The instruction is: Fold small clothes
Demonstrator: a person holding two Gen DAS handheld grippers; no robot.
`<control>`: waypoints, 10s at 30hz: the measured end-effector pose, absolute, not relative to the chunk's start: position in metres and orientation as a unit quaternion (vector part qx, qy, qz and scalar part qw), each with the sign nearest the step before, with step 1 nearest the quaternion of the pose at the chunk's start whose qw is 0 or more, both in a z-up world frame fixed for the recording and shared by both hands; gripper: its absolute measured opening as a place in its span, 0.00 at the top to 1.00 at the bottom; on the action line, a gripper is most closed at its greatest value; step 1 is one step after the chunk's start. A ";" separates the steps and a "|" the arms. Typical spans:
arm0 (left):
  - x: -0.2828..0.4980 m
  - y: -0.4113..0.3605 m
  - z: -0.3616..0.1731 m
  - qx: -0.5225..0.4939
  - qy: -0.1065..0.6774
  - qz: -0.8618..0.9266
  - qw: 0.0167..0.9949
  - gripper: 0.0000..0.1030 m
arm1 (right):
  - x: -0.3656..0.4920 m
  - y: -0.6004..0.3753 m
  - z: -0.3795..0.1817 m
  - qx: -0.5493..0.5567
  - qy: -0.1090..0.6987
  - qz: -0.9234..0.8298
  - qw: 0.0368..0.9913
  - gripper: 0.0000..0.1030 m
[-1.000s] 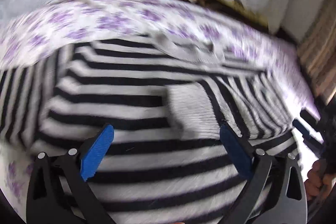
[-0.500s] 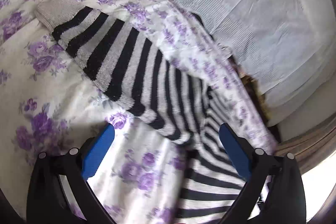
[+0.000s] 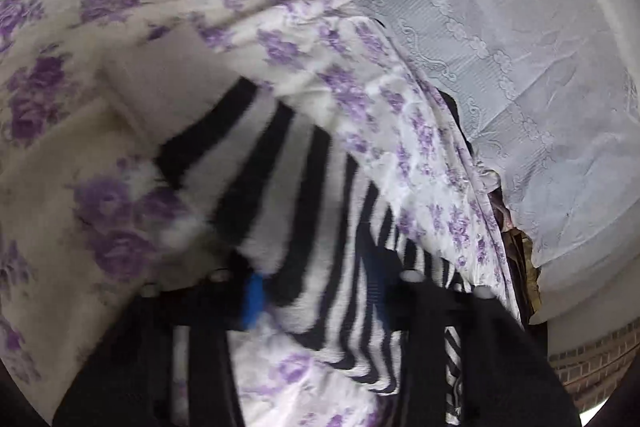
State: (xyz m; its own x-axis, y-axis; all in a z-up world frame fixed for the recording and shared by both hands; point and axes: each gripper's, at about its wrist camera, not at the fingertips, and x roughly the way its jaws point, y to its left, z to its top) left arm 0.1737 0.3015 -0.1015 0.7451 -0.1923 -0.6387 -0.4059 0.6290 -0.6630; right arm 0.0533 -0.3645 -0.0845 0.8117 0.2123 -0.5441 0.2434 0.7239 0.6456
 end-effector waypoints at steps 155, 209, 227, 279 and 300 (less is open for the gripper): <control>0.228 0.069 -0.084 -0.088 0.440 -0.012 0.893 0.05 | 0.158 -0.293 -0.061 0.354 0.328 0.047 0.874 0.93; 0.304 0.128 -0.108 -0.075 0.497 0.044 0.864 0.04 | 0.147 -0.270 -0.082 0.255 0.399 0.104 0.875 0.84; 0.219 0.143 -0.098 -0.075 0.483 -0.002 0.872 0.04 | 0.074 -0.296 -0.057 0.251 0.354 0.112 0.894 0.60; -0.038 0.120 -0.114 -0.163 0.489 -0.345 0.785 0.05 | -0.130 -0.328 -0.096 0.316 0.400 0.203 0.836 0.58; -0.016 0.105 -0.115 -0.147 0.484 -0.343 0.792 0.28 | -0.102 -0.318 -0.114 0.293 0.427 0.189 0.834 0.88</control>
